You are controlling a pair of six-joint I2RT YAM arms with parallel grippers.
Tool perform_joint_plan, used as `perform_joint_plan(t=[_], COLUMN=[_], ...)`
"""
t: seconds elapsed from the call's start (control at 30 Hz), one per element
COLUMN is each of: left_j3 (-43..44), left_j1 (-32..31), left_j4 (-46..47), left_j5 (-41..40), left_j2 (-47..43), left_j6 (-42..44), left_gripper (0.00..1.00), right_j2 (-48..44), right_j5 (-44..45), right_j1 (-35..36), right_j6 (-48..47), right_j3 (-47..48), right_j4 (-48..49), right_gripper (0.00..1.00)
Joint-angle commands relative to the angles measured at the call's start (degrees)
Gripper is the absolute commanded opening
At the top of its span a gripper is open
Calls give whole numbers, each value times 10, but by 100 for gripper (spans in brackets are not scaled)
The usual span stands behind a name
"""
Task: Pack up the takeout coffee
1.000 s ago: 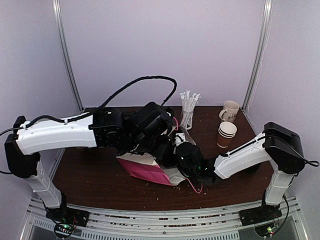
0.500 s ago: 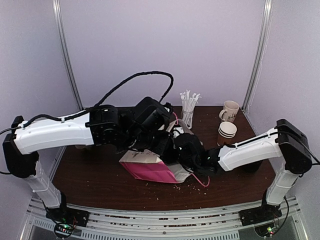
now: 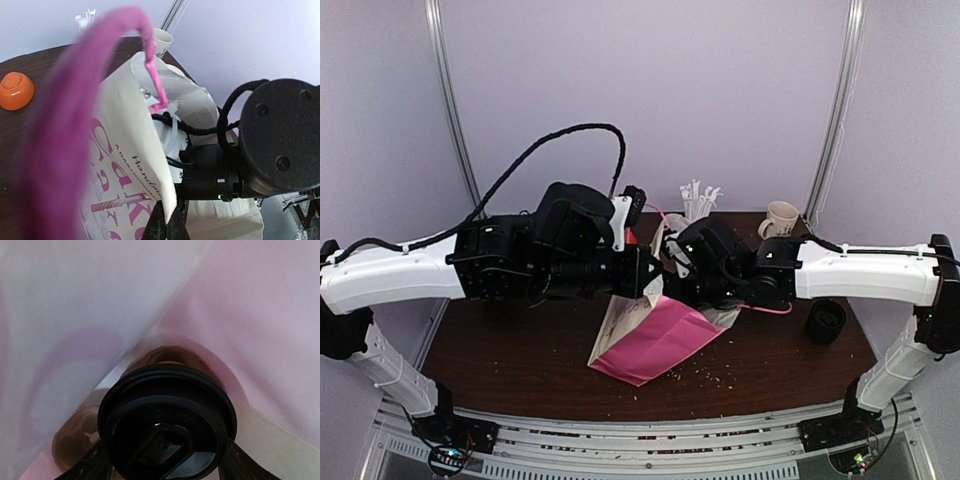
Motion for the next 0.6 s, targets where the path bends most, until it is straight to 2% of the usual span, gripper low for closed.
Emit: perform_joint_plan(t=[0.0,0.17,0.33,0.43,0.57], left_j3=[-49,-118,-158,-167,-174], left_j1=[0,8,21,25,25], left_j4=[165,195,186,167,142], left_j5=[57,62,66,60,58], left_j2=[-40,-72,-97,-113,-138], left_j6=[-36,-60,-78,-75,-61], left_gripper=[0,0,0,11,36], right_j2=[22,74,102,112,120], right_j5=[-68,-91,-110,-115,-117], right_j1=[-5,-5,-4,-4,-1], right_j6=[-46,-68,-62,-57,-48], right_j3=[55,87,91,95,95], right_j4=[-183,-237,-232,-229,-227], right_gripper=[43,43,43,43,43])
